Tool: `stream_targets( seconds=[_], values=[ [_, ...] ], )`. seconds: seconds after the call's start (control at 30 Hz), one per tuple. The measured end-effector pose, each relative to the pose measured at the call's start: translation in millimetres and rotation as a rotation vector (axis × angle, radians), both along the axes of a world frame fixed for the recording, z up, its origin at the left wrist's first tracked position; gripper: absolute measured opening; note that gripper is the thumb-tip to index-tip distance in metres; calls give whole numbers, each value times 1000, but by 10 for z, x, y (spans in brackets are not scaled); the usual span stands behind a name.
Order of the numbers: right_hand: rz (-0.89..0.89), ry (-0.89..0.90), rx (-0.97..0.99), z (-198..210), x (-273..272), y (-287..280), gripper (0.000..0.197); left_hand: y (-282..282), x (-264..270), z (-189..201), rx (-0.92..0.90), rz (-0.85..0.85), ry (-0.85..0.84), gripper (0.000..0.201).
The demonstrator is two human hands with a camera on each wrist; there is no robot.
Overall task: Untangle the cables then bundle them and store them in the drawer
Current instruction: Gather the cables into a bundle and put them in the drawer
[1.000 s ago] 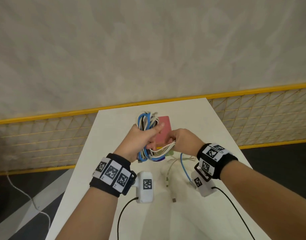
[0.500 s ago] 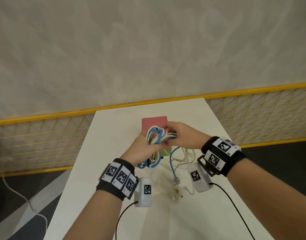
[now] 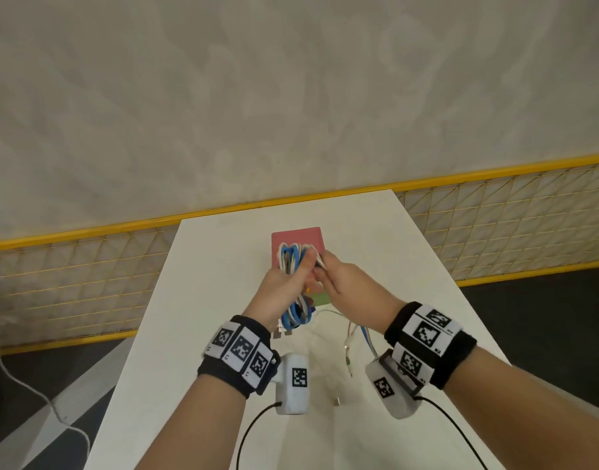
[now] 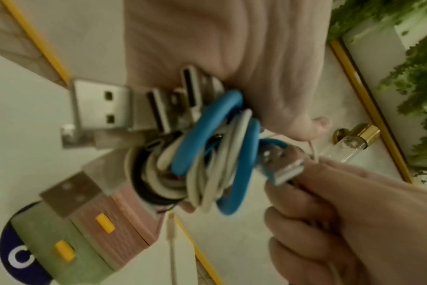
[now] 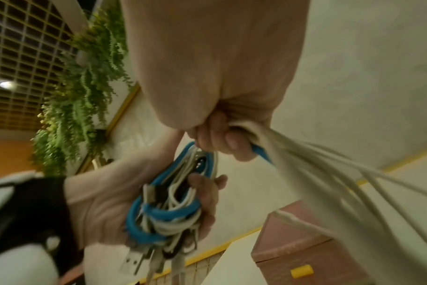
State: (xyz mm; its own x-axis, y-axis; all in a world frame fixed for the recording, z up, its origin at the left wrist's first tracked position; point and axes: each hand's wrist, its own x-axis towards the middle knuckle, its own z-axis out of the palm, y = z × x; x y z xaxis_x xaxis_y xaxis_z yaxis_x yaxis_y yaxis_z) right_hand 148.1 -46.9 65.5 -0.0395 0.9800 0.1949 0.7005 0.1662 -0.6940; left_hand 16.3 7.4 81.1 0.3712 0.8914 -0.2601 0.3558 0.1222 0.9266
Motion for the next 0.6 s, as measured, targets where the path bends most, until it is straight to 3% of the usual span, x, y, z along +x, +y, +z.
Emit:
stream_targets(
  seconds=[0.13,0.2,0.27,0.37,0.47,0.53,0.6],
  values=[
    [54,-148,-8,65,-94,-4,15,-49,55,-9,-124,-95,-90,97],
    [88,-133,-17,110,-109,-9,15,-78,62,0,-158,-33,-161,85],
    [128,-64,-38,112,-77,-22,13,-72,67,3,-91,77,-184,59],
    [165,65,-37,49,-18,-86,35,-36,70,38,-2,268,-278,33],
    [195,266,55,-60,-29,-160,50,34,92,94,50,319,-346,24],
    [177,361,83,-164,-3,-159,56,57,75,139,37,354,-413,28],
    [149,327,85,-254,49,-144,55,80,44,168,17,371,-514,29]
  ],
)
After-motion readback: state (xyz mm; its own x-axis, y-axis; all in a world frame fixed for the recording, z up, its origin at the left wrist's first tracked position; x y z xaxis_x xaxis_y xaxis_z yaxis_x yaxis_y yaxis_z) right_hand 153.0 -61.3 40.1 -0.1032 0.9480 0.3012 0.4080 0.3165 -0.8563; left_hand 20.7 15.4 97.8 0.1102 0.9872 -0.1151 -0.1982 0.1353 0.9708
